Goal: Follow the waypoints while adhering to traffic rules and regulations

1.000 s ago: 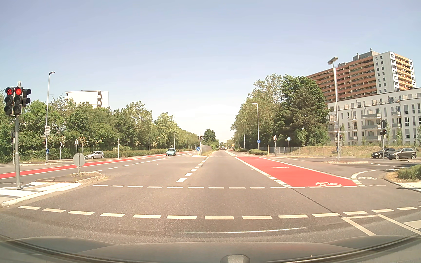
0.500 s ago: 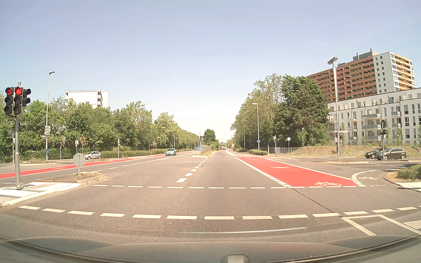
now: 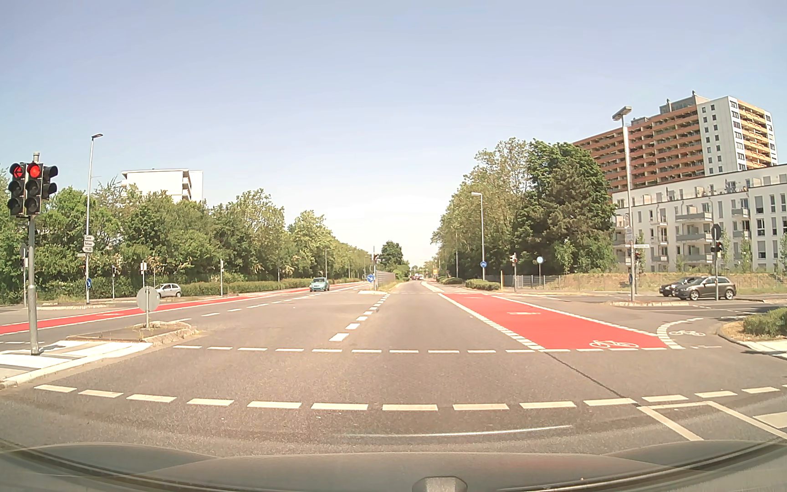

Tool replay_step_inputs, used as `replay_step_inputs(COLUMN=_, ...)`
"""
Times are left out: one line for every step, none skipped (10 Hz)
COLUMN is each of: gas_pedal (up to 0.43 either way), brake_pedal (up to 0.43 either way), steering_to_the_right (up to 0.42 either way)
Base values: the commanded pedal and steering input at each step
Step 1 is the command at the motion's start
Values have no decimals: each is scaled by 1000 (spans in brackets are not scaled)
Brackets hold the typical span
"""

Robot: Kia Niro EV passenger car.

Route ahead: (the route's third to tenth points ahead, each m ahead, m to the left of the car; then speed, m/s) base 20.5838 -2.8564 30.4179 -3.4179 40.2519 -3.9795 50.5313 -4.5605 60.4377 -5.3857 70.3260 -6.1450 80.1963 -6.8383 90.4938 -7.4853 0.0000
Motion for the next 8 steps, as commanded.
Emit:
replay_step_inputs(gas_pedal=0, brake_pedal=366, steering_to_the_right=0)
replay_step_inputs(gas_pedal=0, brake_pedal=366, steering_to_the_right=0)
replay_step_inputs(gas_pedal=0, brake_pedal=366, steering_to_the_right=0)
replay_step_inputs(gas_pedal=0, brake_pedal=366, steering_to_the_right=0)
replay_step_inputs(gas_pedal=0, brake_pedal=366, steering_to_the_right=0)
replay_step_inputs(gas_pedal=0, brake_pedal=366, steering_to_the_right=0)
replay_step_inputs(gas_pedal=0, brake_pedal=366, steering_to_the_right=0)
replay_step_inputs(gas_pedal=0, brake_pedal=366, steering_to_the_right=0)
